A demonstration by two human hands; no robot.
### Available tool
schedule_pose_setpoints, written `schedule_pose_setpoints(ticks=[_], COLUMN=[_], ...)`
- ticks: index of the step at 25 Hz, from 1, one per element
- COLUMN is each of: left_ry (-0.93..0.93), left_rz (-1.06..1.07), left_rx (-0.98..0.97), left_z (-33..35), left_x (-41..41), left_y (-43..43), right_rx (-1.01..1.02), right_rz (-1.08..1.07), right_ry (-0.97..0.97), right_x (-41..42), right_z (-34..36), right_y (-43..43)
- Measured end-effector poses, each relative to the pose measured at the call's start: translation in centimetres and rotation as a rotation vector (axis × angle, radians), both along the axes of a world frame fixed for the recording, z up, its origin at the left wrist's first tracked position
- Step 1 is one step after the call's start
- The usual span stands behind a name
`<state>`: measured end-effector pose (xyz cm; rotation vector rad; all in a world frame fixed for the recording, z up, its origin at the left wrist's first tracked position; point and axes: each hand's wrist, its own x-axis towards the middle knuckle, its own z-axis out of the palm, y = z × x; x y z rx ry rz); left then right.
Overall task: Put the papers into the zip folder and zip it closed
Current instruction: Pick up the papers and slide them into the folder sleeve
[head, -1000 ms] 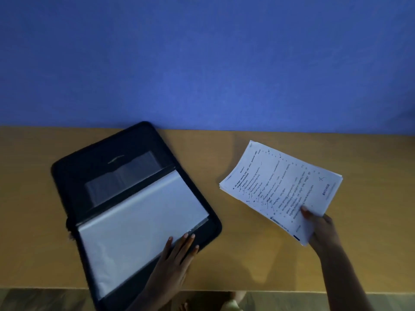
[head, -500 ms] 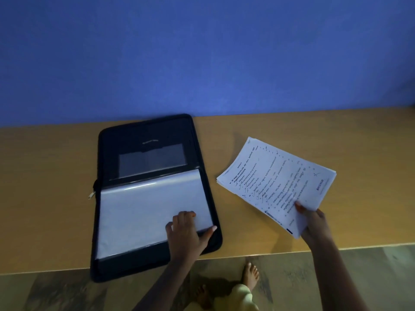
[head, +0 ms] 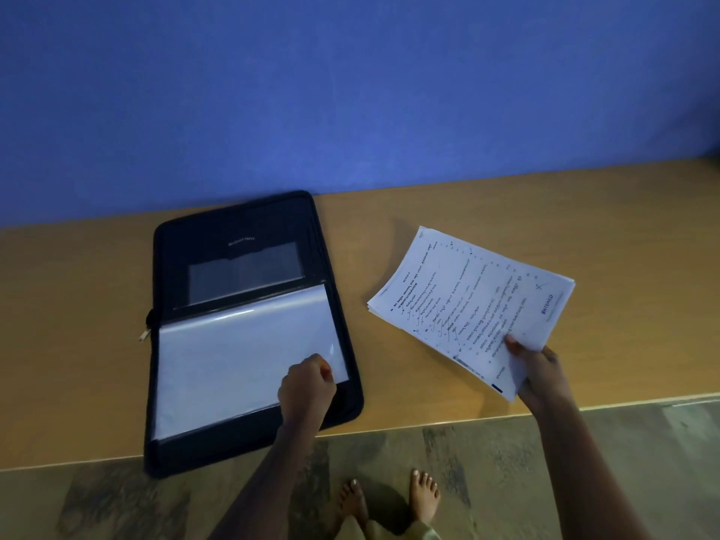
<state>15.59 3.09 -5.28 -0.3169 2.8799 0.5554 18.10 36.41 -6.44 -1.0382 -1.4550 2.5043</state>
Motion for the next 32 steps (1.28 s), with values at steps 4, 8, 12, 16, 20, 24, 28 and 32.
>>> schedule_pose_setpoints(ticks=[4,8,12,16,20,24,28,32], left_ry=[-0.023,-0.106,-0.147,-0.137,-0.109,-0.079,-0.067,-0.118], left_rz=[0.063,-0.077,-0.147,-0.089,-0.006,0.064,0.079,0.077], left_rx=[0.041,0.027,-0.035,-0.094,-0.165,-0.231,-0.258,-0.225], left_z=[2.2,3.6,4.3,4.6,5.2,5.9,5.9,5.1], left_x=[-1.1,-2.3,-3.0,-3.1,-2.7,-2.9,-3.6,-4.1], left_y=[0.4,0.8,1.3,2.1,2.1,2.2,2.4,2.0], right_rx=[-0.018,-0.018,-0.004,-0.018,-0.011,-0.022,-0.023,-0.001], right_rz=[0.025,0.068,0.108,0.120,0.138,0.160,0.170,0.180], right_ry=[-0.020,-0.009,0.003,0.010,0.000,0.022,0.023,0.022], right_x=[-0.5,-1.1,-1.6,-1.8,-2.0,-1.9,-1.7,-2.0], right_z=[-0.5,0.0,0.2,0.1,0.3,0.8,1.2,1.8], right_y=[1.0,1.7,2.5,3.0,3.4,3.3,3.1,2.5])
